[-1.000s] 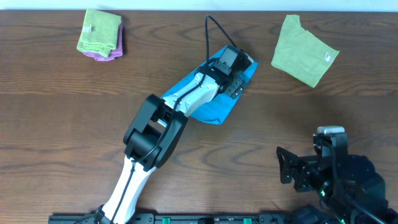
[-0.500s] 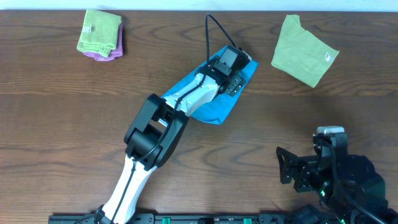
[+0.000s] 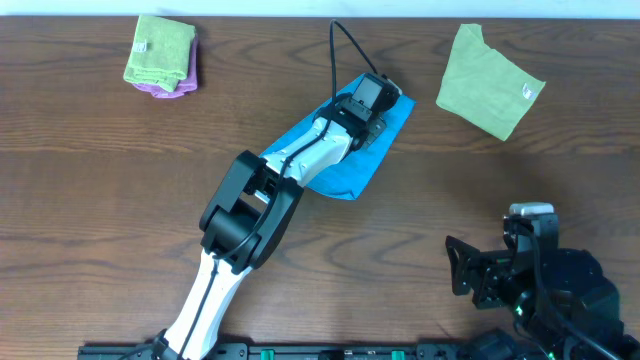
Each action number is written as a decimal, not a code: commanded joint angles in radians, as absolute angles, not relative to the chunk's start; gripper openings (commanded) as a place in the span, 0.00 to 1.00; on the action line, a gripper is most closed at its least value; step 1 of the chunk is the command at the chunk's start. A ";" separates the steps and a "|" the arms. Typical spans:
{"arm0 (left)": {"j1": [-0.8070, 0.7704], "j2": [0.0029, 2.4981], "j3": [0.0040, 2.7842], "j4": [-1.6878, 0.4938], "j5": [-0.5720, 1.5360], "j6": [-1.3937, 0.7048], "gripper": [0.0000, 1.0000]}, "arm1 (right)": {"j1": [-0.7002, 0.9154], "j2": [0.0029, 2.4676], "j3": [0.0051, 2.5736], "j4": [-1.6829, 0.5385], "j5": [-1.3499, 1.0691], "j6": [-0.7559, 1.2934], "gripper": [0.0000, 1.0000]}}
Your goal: Fold the cloth
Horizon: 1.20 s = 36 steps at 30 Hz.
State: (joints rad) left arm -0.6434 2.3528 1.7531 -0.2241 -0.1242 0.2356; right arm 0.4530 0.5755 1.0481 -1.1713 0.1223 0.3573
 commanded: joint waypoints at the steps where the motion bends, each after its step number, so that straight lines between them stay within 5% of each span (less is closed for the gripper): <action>1: -0.637 2.349 1.779 -0.220 -0.293 0.232 0.06 | 0.457 0.574 1.064 -1.173 0.116 0.370 0.88; 15: -0.416 2.305 1.811 -0.231 -0.524 0.199 0.06 | 0.457 0.596 1.064 -1.166 0.115 0.397 0.86; 16: -0.395 2.305 1.811 -0.235 -0.524 0.189 0.30 | 0.457 0.596 1.064 -1.165 0.115 0.399 0.86; 17: -0.377 2.305 1.811 -0.242 -0.524 0.169 0.96 | 0.457 0.596 1.064 -1.163 0.115 0.406 0.86; 32: -0.334 2.259 1.811 -0.503 -0.519 0.068 0.96 | 0.457 0.659 1.064 -1.137 0.115 0.414 0.79; 34: -0.342 2.218 1.811 -0.525 -0.465 0.065 0.95 | 0.457 0.699 1.064 -1.137 0.116 0.412 0.69; 35: -0.343 2.195 1.811 -0.540 -0.416 0.060 0.95 | 0.457 0.720 1.064 -1.137 0.116 0.406 0.50; 36: -0.343 2.165 1.811 -0.560 -0.347 0.048 0.95 | 0.457 0.747 1.064 -1.136 0.116 0.403 0.09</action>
State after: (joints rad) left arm -0.3424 2.2742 1.7901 -0.5396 -0.4622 0.0772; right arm 0.4530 0.7055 1.0485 -1.1393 0.1188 0.4038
